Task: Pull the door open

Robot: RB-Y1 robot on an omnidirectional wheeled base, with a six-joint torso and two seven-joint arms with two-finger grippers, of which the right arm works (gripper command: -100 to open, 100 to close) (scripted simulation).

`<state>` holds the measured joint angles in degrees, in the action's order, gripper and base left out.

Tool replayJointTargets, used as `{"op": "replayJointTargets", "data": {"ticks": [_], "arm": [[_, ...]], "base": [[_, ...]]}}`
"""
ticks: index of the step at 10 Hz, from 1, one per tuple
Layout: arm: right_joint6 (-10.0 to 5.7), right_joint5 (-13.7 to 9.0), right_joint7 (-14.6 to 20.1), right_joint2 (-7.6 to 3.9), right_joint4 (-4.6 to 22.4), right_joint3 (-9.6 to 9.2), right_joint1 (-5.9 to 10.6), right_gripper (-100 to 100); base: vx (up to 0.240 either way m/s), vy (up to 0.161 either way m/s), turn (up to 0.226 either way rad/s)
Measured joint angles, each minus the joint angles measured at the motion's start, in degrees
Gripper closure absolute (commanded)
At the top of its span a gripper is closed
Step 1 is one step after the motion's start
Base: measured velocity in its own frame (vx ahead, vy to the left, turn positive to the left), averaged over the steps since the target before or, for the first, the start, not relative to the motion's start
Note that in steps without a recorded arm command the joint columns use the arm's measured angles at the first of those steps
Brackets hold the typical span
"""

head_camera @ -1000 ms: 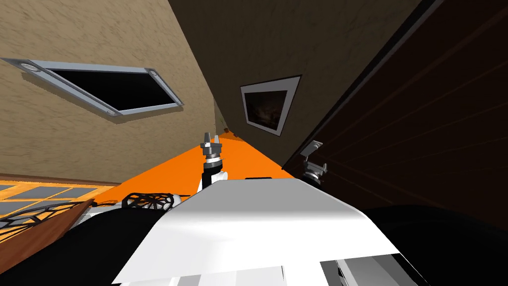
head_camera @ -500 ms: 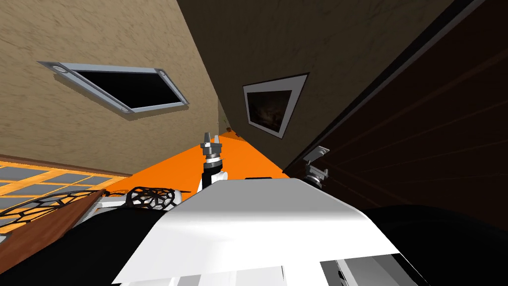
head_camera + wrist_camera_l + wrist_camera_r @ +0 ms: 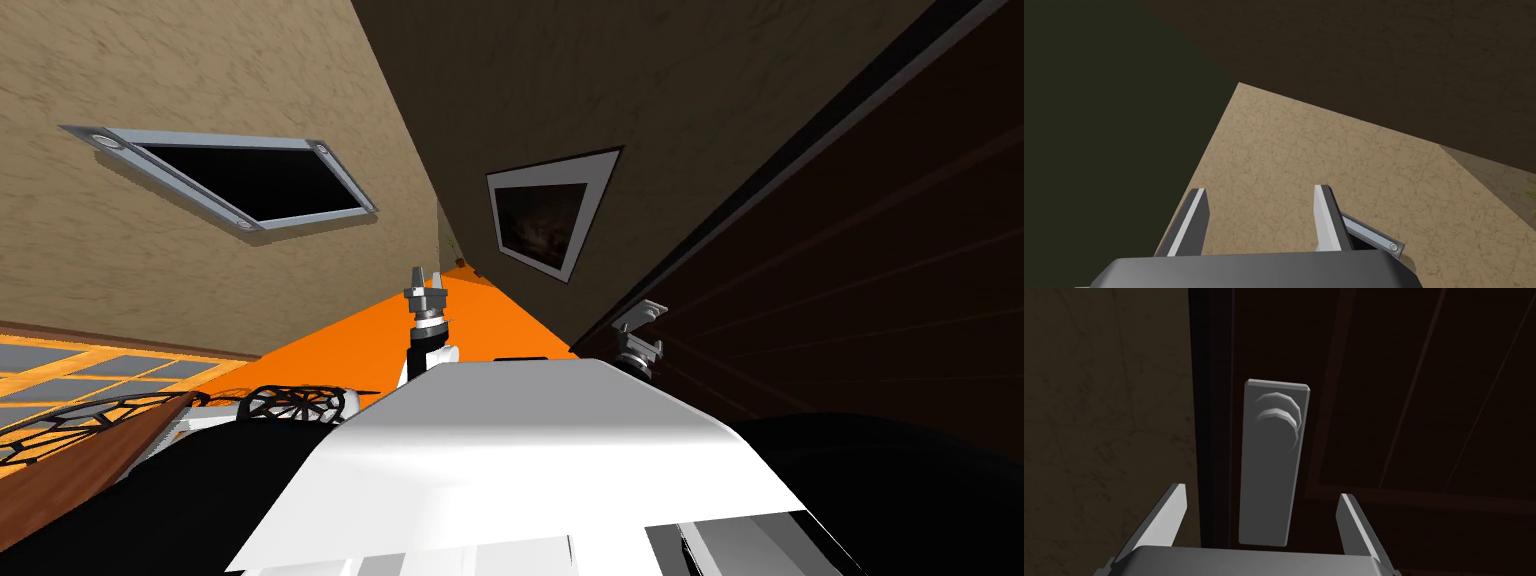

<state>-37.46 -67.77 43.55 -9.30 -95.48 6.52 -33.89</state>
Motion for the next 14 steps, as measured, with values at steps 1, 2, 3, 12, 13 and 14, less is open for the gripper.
{"op": "replayJointTargets", "data": {"ticks": [1, 2, 3, 12, 13, 14], "arm": [[0.18, 0.02, 1.02, -1.03, 1.01, 0.18, 0.46, -100], [0.44, -0.03, 2.03, -2.08, 1.98, 0.44, 0.96, -100], [0.74, -0.08, 3.05, -3.18, 2.92, 0.70, 1.40, -100], [3.27, -0.32, 12.56, -12.94, 11.10, 2.82, 4.96, -100], [3.29, -0.32, 12.71, -13.01, 11.13, 2.84, 4.96, 100], [3.26, -0.34, 12.63, -12.99, 11.14, 2.89, 4.94, 100]], "base": [[0.090, -0.007, -0.063], [0.091, -0.019, -0.071], [0.102, -0.018, -0.066], [0.095, -0.014, -0.053], [0.000, 0.000, 0.000], [-0.018, -0.001, -0.007]]}}
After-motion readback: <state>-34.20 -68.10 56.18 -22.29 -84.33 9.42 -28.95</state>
